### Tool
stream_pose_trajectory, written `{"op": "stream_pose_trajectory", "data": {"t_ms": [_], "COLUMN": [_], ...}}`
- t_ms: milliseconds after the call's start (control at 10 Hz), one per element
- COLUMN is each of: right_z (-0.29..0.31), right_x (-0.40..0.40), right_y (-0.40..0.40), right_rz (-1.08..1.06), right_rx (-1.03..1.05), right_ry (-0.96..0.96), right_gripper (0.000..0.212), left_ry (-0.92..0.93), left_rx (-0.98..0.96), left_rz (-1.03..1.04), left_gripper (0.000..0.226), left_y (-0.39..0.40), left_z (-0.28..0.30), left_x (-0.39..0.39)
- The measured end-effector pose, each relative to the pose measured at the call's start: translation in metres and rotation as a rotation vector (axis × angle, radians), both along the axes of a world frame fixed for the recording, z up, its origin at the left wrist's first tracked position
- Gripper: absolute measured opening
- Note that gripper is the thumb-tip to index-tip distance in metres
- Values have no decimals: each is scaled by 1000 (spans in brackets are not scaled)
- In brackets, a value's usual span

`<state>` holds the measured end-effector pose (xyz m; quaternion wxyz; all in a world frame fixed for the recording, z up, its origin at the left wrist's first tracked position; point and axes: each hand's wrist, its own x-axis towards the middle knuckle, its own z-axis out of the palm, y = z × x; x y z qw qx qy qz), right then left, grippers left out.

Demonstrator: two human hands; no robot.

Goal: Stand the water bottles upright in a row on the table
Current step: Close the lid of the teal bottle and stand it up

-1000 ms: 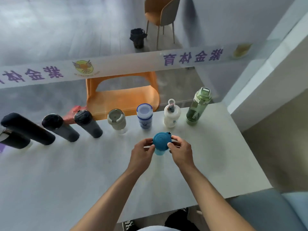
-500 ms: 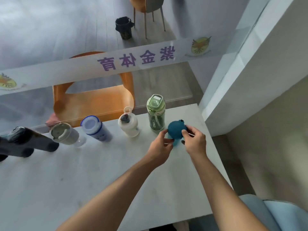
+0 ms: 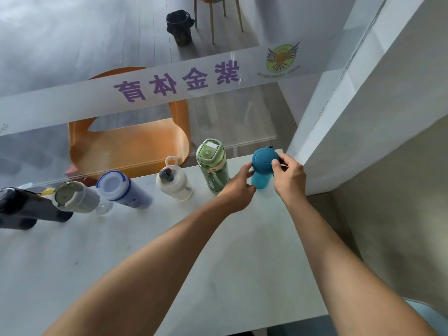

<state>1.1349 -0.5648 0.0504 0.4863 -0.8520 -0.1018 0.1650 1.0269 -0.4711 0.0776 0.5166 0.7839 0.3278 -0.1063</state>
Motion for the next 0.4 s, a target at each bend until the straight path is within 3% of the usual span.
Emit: {"op": "stream_pose_trajectory", "data": {"t_ms": [200,400], "right_z": [0,2], "right_x": [6,-3], "right_y": [3,5], "right_rz": [-5,-35], "right_rx": [-2,-25], "right_ry": [0,-83], "right_gripper": [37,38], "left_ry": [19,-14], "left_rx": [-5,160], "left_rz": [-38,-76], "left_gripper": [72,61], "left_y": [6,1], "left_z": [1,10], "left_x": [6,-9]}}
